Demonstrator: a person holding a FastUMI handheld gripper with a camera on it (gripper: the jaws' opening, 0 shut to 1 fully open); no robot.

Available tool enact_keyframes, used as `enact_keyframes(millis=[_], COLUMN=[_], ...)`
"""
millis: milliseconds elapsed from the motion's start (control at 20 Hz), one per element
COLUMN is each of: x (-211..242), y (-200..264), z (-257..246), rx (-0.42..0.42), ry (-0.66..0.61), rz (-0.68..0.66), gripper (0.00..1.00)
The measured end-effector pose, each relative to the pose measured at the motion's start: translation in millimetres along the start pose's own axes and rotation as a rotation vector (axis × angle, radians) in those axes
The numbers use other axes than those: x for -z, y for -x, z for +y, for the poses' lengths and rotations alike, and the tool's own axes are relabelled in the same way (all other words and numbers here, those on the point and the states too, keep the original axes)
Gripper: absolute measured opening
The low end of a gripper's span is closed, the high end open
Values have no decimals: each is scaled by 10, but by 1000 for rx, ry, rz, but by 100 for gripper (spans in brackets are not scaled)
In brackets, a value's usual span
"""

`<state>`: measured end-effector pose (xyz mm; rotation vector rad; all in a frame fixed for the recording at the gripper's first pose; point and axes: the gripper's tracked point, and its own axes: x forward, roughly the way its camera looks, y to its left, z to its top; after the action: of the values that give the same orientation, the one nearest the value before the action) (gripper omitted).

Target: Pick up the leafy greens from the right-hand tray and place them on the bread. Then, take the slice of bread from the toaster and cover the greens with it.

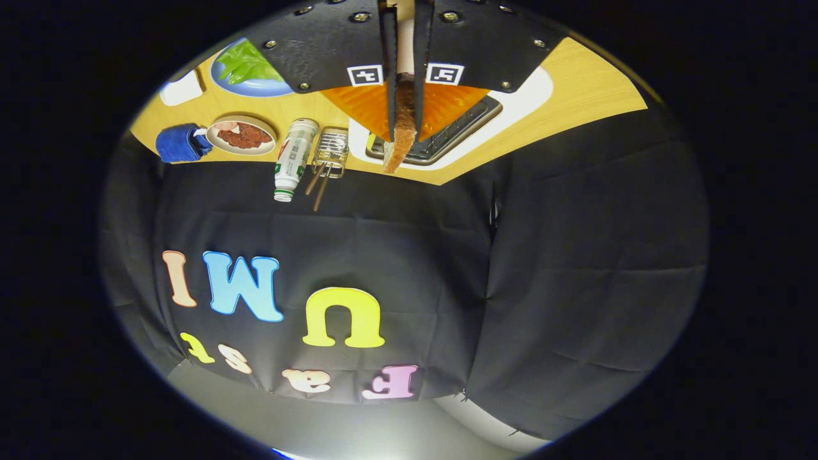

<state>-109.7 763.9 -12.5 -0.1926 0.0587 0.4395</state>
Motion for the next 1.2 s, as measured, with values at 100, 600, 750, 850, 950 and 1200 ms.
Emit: enact_keyframes(millis=[100,600,750,850,950,1200], x=[-60,-562,-704,-773,-750,-532], y=[32,365,522,622,722,854], z=[-32,-204,-393,-527,-684,-1128], rx=[-13,-69,-36,-17,-2,68], ry=[-6,-78,-94,-84,-74,-43], rz=[-17,-116,-153,-171,-175,-143], gripper=[6,2,2,2,2,2])
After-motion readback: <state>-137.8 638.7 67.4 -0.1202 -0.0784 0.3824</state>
